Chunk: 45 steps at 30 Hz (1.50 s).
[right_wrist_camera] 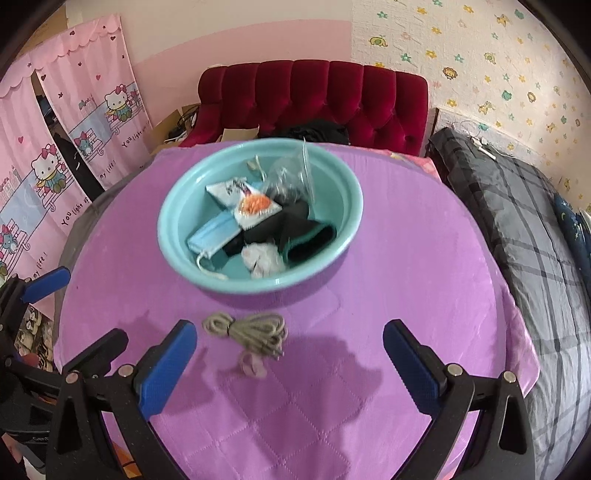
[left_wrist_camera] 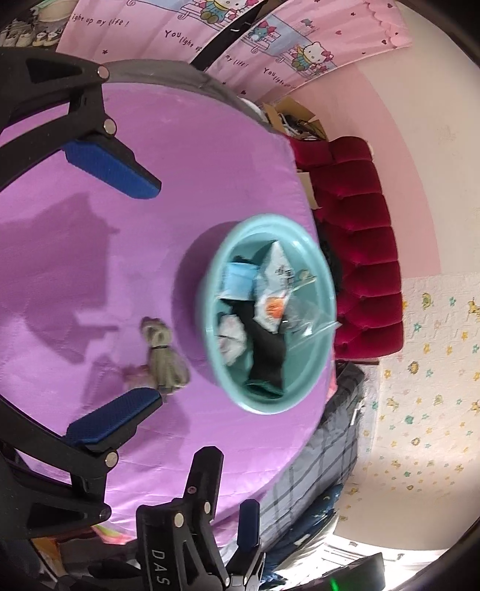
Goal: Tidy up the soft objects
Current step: 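Withdraw both tools from the basin back over the table, then lower the right tool onto the pale clip beside the cord and close on it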
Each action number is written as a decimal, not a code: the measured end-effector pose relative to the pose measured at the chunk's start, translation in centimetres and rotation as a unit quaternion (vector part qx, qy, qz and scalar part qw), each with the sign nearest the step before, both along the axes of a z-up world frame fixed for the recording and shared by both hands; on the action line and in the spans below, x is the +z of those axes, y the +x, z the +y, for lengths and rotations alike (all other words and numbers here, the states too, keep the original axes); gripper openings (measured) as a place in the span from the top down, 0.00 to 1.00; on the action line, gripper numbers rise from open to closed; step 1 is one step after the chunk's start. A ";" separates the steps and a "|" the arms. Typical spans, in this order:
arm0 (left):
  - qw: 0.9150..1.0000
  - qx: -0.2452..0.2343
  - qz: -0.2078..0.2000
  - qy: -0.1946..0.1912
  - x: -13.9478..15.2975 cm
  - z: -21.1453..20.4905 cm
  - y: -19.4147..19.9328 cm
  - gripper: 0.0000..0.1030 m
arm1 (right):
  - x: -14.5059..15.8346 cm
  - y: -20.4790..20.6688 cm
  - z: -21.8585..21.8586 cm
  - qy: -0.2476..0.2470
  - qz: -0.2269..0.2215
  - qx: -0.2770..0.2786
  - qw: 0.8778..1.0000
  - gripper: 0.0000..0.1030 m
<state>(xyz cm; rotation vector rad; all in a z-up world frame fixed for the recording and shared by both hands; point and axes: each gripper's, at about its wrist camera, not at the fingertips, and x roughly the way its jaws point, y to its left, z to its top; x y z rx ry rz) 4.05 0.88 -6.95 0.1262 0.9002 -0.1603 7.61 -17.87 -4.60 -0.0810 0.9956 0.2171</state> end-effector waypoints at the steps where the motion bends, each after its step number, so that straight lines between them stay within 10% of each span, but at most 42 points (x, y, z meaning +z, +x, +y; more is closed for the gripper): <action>1: 1.000 0.000 0.001 -0.002 -0.5 0.1 -0.4 0.00 | -0.5 -0.3 0.0 -0.002 0.003 0.001 1.000 0.00; 34: 0.998 -0.012 0.060 -0.013 -8.3 1.2 -1.4 0.00 | -12.6 1.0 2.2 0.010 0.102 0.001 0.995 0.00; 40: 0.997 -0.008 0.070 -0.015 -8.9 1.4 -1.2 0.00 | -13.8 2.1 3.2 0.020 0.126 0.007 0.992 0.32; 44: 0.997 -0.008 0.077 -0.022 -9.2 1.4 -1.2 0.00 | -14.4 2.3 3.8 0.024 0.139 0.015 0.990 0.92; 45: 0.997 -0.009 0.077 -0.022 -9.3 1.4 -1.2 0.00 | -14.3 2.3 3.9 0.024 0.140 0.016 0.990 0.92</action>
